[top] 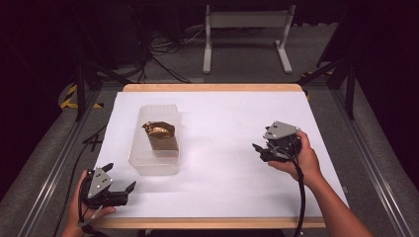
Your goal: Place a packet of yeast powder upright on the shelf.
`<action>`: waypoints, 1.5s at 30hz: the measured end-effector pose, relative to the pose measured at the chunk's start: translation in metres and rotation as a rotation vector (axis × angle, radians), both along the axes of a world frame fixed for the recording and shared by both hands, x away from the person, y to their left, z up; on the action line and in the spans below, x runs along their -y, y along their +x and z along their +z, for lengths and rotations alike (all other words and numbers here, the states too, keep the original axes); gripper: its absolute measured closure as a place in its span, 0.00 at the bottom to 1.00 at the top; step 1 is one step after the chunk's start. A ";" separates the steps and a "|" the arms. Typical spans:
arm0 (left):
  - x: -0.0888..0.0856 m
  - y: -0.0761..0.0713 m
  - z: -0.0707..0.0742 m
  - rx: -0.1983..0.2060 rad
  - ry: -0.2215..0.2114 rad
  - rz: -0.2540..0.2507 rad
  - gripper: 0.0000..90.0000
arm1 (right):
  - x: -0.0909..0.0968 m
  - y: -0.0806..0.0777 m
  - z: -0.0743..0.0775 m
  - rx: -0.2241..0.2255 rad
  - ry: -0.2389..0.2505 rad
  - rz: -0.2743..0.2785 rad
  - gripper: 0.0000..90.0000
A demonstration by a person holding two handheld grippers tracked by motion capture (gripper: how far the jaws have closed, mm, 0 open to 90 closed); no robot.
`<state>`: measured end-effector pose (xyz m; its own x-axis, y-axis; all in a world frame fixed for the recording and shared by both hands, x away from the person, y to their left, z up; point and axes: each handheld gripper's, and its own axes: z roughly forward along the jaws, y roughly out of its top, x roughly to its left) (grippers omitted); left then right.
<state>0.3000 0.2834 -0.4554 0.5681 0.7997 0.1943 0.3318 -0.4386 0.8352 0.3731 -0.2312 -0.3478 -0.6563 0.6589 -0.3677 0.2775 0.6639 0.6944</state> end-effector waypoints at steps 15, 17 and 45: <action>0.001 0.001 -0.001 -0.005 0.004 0.003 0.06 | 0.050 -0.019 -0.022 0.007 0.081 -0.071 0.30; 0.001 0.001 -0.001 -0.006 0.005 0.003 0.06 | 0.059 -0.023 -0.024 0.016 0.102 -0.066 0.29; 0.002 0.002 -0.001 -0.010 0.008 0.012 0.06 | 0.134 -0.065 -0.059 0.074 0.217 -0.146 0.20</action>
<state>0.3017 0.2818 -0.4564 0.5605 0.8049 0.1948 0.3457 -0.4411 0.8282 0.3079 -0.3656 -0.4063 -0.5253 0.8130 -0.2509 0.3028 0.4542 0.8379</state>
